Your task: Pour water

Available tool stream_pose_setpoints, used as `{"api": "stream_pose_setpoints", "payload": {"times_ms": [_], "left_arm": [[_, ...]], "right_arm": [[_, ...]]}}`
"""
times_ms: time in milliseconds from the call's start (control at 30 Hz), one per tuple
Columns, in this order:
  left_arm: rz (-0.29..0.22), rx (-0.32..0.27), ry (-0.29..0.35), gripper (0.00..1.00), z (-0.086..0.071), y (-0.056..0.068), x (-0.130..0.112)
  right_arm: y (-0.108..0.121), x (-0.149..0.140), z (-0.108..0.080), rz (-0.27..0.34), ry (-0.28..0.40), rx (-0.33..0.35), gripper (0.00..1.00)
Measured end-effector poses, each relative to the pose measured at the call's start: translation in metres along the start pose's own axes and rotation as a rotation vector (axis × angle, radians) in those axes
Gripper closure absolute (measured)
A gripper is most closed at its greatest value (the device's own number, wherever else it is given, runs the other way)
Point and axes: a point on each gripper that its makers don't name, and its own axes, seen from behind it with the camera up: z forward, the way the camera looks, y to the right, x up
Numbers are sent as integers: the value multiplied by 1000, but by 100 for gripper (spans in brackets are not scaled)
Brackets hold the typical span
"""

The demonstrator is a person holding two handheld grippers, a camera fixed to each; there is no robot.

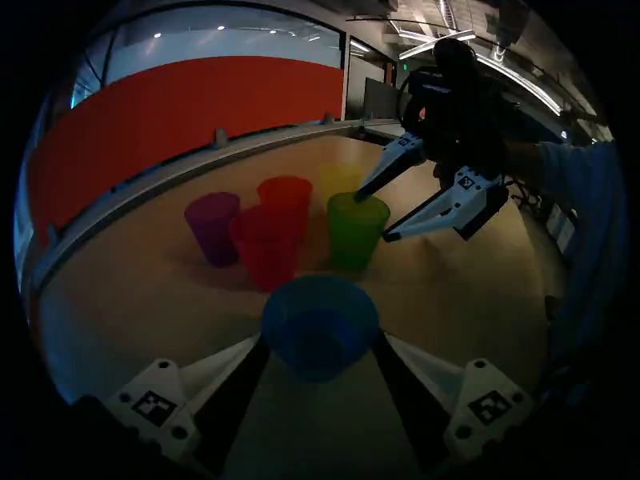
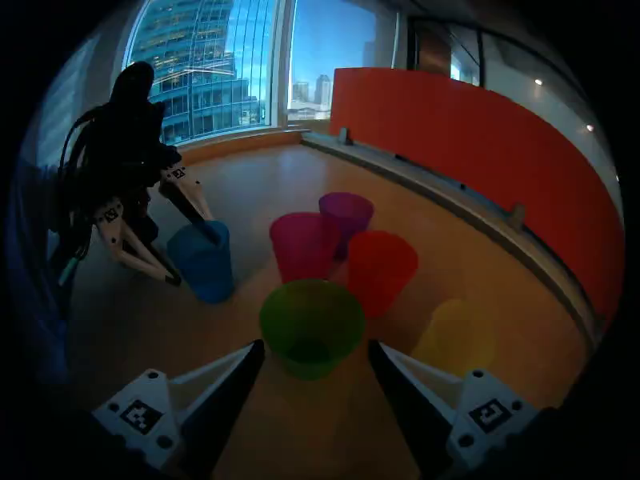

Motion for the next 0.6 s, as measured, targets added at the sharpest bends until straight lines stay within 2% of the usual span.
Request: {"api": "stream_pose_setpoints", "payload": {"times_ms": [600], "left_arm": [[-13,4,2,10,6,-2,2]], "right_arm": [[-1,5,6,1,4,6,0]]}}
